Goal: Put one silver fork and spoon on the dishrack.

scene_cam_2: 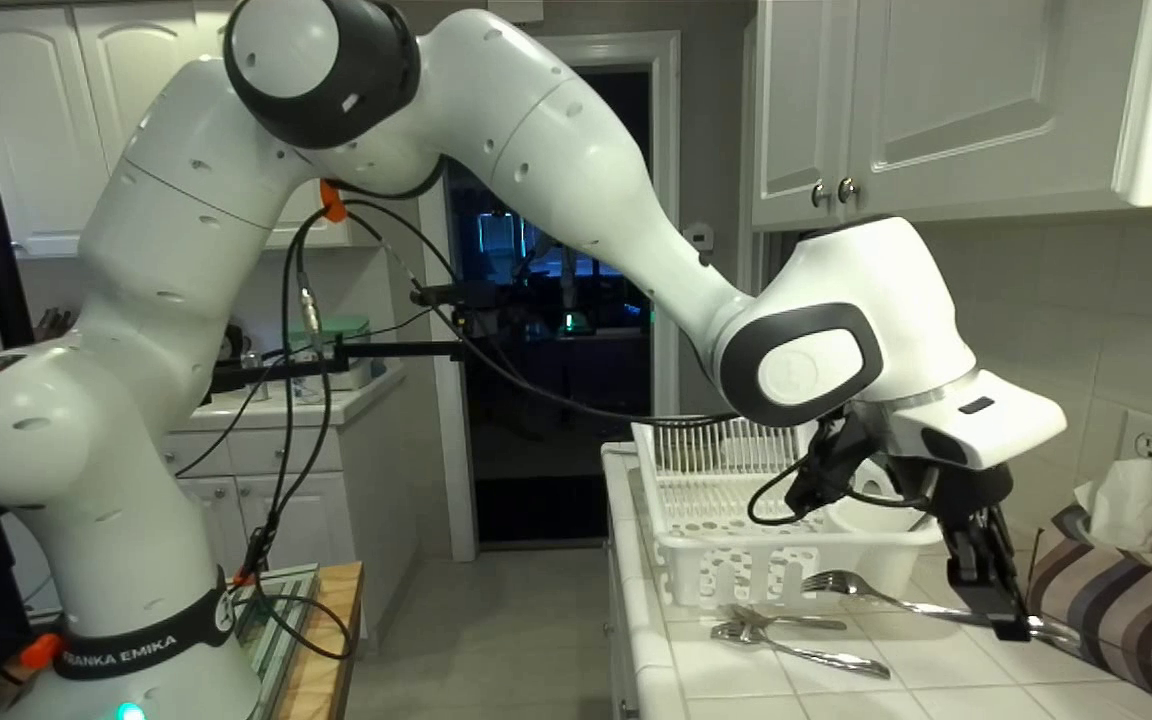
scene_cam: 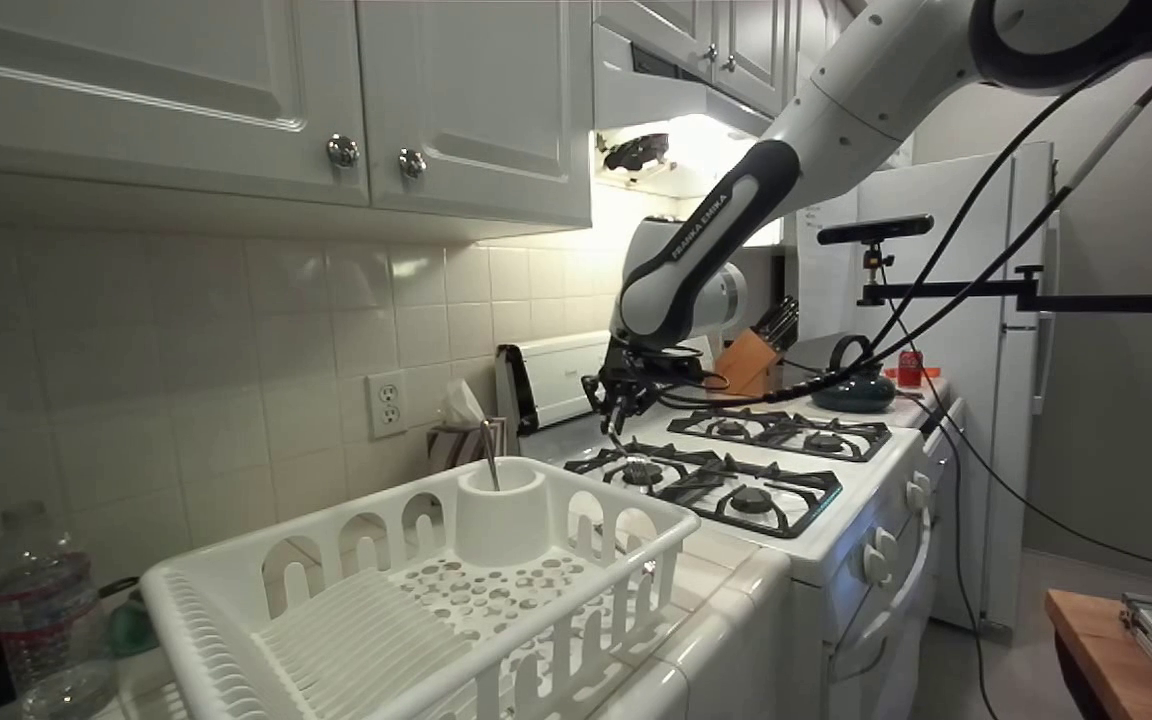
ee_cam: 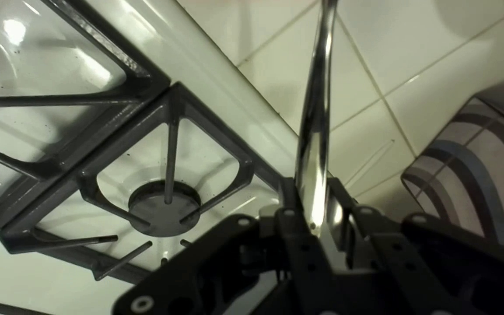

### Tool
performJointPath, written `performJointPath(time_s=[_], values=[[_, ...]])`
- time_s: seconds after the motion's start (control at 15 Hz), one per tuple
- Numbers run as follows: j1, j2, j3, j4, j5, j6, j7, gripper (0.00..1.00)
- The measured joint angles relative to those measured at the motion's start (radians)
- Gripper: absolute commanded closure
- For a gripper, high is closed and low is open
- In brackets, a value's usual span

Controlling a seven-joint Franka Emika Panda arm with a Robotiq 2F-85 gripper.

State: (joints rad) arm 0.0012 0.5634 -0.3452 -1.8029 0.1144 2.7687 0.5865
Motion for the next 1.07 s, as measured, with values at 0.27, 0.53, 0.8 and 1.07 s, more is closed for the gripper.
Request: performJointPath(time_s=[0.27,0.53,0.8,1.07], values=[[0.041,-0.02,-0.021,0.0,-0.005,0.067,0.057,0.95],[0.096,-0.03,-0.051,0.001,-0.006,0.141,0.111,0.95],[0.169,-0.029,-0.091,0.001,-0.006,0.21,0.173,0.95],[0.251,-0.017,-0.145,0.001,-0.006,0.286,0.224,0.95]])
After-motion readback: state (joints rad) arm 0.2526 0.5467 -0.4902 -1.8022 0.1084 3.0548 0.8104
